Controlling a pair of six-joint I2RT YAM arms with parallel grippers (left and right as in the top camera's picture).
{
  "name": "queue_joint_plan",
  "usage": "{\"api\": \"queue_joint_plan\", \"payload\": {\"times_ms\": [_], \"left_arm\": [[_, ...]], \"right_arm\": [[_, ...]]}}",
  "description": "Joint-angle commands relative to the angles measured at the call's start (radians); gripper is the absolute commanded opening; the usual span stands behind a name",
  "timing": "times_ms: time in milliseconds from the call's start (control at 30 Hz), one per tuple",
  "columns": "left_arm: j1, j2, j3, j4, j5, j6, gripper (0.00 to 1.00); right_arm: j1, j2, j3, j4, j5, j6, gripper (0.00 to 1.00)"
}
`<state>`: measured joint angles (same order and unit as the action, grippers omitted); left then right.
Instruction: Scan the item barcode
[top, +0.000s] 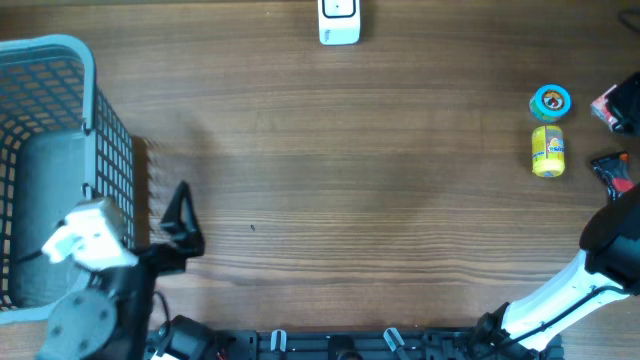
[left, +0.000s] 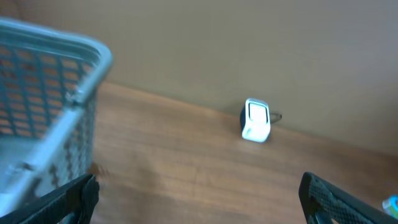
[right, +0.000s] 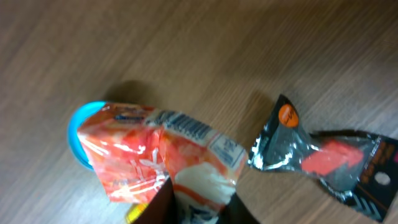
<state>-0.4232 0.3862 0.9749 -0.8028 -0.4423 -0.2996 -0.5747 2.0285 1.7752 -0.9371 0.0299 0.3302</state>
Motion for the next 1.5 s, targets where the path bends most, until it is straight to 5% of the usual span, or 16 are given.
{"api": "queue_joint_plan", "payload": {"times_ms": [0, 367, 433, 567, 633, 933, 1267, 1467], "left_arm": [[0.007, -0.057, 0.108, -0.071, -0.065, 0.053, 1.0], [0.191, -0.146, 0.238, -0.257, 0.067, 0.03, 1.0], [0.269, -0.146, 0.244, -0.28, 0.111, 0.031, 1.0], [0.443, -0.146, 0.285, -0.313, 0.191, 0.082, 1.0], [0.523, -0.146, 0.313, -0.316, 0.22, 0.115, 1.0], [0.725, -0.146, 0.363, -0.365, 0.339, 0.17, 1.0], [0.788, -0.206, 0.618, -0.446, 0.284, 0.218, 1.0], [0.781, -0.244, 0.614, -0.471, 0.26, 0.209, 1.0]], "right_arm": [[0.005, -0.023, -0.054, 0.059, -0.023, -0.016, 0.27], [0.005, -0.023, -0.256, 0.259, 0.084, -0.012, 0.29], [0.005, -0.023, -0.298, 0.31, 0.069, -0.013, 0.43], [0.007, -0.029, -0.252, 0.295, 0.003, -0.043, 0.94], [0.007, -0.042, -0.193, 0.257, -0.002, -0.051, 0.99], [0.094, -0.174, 0.005, 0.146, -0.248, -0.134, 1.0], [0.587, -0.522, 0.005, 0.019, 0.018, -0.113, 0.99], [0.834, -0.82, -0.05, -0.222, 0.257, 0.002, 0.95]]}}
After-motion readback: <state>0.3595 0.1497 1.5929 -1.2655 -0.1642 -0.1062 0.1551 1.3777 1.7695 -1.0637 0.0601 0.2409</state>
